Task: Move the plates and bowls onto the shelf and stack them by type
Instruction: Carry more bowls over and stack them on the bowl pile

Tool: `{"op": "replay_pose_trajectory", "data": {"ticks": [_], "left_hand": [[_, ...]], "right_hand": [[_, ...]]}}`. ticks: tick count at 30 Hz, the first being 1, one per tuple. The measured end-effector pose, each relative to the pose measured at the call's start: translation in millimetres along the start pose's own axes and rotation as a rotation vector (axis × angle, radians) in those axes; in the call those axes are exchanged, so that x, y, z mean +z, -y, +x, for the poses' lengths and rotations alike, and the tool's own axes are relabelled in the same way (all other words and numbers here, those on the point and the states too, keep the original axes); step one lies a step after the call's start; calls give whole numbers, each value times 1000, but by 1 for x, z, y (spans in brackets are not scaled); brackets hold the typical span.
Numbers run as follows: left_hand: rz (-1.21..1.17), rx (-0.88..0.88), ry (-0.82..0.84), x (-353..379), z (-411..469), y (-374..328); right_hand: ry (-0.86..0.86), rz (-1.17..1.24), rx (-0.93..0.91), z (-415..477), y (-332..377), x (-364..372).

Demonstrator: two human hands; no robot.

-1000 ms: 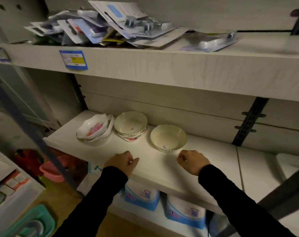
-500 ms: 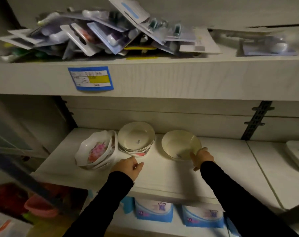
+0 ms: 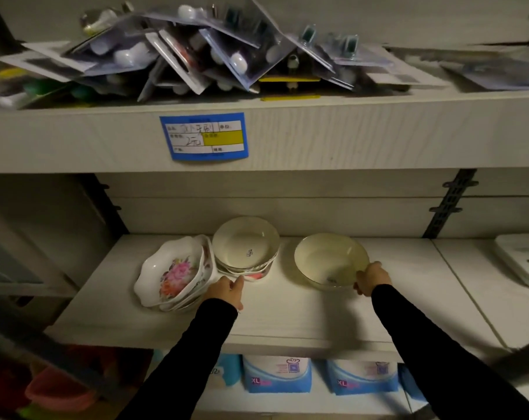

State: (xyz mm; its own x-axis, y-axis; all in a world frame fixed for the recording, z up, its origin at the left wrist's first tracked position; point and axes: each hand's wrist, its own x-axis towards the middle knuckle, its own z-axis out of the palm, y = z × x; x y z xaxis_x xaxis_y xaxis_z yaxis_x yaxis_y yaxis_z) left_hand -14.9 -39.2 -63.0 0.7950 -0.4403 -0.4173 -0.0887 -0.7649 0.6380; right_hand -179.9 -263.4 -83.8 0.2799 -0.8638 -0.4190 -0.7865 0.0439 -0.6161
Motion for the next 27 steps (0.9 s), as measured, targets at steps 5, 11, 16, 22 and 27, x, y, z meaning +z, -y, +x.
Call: {"op": "replay_pose_trajectory", "data": {"ticks": [5,11,16,22,27], "left_hand": [[-193,-158,18,1,18,-10],[-438,-211,42,11,47,-13],[-578,-219,80,20,59,-18],[-696,-276,97,27,75,-21],[-776,-278,166,14,55,-33]], "right_hand": [[-35,48,-33,-23,-14,-15],[-49,89,-58,-45,-27,-26],[-69,100,-53,-57,-33,-29],[-91,93,-39,-68,-40,-36],[-114,120,-43,-77,-45,-41]]}}
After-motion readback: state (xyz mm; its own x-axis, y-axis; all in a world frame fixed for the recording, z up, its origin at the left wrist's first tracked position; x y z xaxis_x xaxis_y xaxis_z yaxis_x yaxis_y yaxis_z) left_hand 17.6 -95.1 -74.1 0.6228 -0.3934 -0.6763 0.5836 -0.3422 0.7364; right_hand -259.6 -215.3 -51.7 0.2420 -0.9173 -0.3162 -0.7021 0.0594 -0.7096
